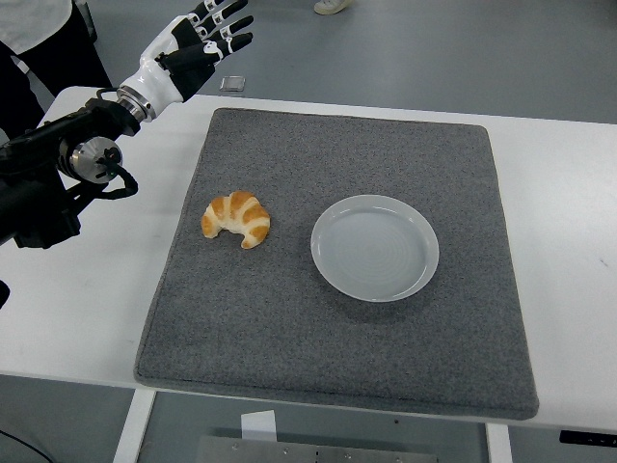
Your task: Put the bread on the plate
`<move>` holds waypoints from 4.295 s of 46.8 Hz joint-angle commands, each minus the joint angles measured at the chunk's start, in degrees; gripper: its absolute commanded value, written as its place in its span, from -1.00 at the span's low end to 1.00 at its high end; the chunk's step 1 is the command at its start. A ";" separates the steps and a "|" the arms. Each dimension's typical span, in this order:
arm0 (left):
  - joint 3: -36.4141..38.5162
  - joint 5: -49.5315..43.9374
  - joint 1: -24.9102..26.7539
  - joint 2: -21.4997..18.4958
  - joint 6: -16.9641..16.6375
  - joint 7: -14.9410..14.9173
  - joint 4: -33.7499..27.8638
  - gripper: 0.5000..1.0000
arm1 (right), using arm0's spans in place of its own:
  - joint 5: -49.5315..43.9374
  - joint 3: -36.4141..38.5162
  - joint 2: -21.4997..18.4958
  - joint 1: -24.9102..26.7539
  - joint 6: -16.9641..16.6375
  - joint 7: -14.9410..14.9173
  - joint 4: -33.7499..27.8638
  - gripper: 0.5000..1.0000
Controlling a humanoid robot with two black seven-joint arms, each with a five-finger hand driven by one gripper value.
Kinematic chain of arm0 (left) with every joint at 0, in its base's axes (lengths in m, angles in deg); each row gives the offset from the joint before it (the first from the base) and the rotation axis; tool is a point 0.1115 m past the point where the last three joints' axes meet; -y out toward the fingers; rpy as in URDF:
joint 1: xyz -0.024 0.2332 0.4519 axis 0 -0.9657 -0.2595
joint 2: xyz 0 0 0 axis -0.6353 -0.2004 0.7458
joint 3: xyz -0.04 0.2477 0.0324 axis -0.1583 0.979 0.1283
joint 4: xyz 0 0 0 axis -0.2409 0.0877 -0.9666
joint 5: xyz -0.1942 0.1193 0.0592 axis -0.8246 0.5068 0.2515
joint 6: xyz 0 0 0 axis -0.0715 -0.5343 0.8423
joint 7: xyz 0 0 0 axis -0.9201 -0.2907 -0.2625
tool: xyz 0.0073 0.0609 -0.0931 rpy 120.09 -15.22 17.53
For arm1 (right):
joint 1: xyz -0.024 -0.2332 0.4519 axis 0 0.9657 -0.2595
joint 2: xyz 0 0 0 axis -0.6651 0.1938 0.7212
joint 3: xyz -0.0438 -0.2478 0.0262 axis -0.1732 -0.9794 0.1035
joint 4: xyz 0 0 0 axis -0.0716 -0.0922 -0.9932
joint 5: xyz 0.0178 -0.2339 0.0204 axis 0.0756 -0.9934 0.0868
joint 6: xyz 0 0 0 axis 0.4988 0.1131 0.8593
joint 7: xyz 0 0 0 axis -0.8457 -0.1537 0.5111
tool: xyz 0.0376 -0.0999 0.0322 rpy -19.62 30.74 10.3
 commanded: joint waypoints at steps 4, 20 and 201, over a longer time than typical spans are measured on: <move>0.25 0.09 0.00 0.00 -0.18 0.00 0.07 0.96 | 0.00 0.00 0.00 0.00 0.00 0.00 0.00 0.81; 0.08 0.00 0.00 0.00 -0.27 0.00 -0.02 0.97 | 0.00 0.00 0.00 0.00 0.00 0.00 0.00 0.81; 33.30 61.09 5.97 -18.99 -43.77 2.20 -38.78 0.91 | 0.00 0.09 0.00 0.00 0.00 0.00 0.00 0.81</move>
